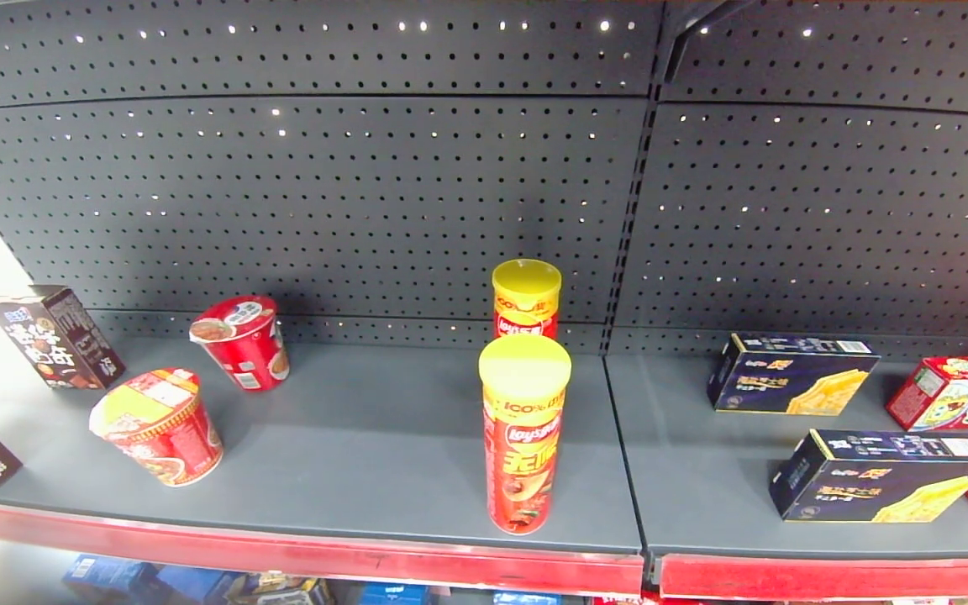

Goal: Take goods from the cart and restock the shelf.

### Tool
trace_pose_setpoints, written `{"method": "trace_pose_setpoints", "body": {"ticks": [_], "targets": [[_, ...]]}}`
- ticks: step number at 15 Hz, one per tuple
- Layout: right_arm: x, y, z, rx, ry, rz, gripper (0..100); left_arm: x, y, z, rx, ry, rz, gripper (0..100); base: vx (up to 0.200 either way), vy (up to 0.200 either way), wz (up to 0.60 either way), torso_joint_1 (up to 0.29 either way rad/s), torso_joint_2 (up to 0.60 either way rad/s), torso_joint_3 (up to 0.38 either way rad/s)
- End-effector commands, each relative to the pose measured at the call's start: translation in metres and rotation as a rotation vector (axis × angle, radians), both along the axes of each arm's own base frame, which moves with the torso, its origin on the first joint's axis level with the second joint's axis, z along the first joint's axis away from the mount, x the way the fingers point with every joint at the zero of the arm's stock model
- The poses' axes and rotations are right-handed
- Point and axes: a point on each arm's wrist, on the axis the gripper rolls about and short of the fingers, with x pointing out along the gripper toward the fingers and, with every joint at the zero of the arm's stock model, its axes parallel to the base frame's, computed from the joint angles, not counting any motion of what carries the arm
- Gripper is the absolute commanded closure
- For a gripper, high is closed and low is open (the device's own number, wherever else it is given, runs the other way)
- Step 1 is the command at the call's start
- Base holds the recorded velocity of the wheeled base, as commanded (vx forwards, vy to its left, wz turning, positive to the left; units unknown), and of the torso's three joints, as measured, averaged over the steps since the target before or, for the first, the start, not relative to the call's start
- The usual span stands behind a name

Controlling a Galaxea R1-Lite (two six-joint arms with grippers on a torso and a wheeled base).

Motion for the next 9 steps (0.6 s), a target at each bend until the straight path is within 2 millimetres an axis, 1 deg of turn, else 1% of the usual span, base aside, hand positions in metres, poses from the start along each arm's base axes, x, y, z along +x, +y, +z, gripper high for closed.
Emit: {"method": "trace_pose_setpoints", "body": {"ticks": [1, 3, 5, 8, 9], "targets": [[-0.0003, 0.0000, -0.0001, -0.003, -0.005, 0.001, 0, -0.0001, 0.0000, 0.0000, 0.000, -0.001, 0.000, 0, 0.000, 0.000, 0.00, 0.000, 0.00, 0.000], [0.0000, 0.0000, -0.0003, -0.004, -0.008, 0.001, 0, -0.0001, 0.0000, 0.0000, 0.000, -0.001, 0.000, 0, 0.000, 0.000, 0.00, 0.000, 0.00, 0.000], [0.0012, 0.0014, -0.0017, 0.016, -0.023, 0.064, 0, -0.0001, 0.0000, 0.0000, 0.000, -0.001, 0.000, 0, 0.000, 0.000, 0.00, 0.000, 0.00, 0.000], [0.0012, 0.0013, -0.0082, 0.053, 0.043, 0.062, 0, -0.0001, 0.0000, 0.0000, 0.000, -0.001, 0.000, 0, 0.000, 0.000, 0.00, 0.000, 0.00, 0.000], [0.0012, 0.0013, -0.0080, 0.059, 0.041, 0.062, 0, -0.0001, 0.0000, 0.0000, 0.000, -0.001, 0.000, 0, 0.000, 0.000, 0.00, 0.000, 0.00, 0.000]]}}
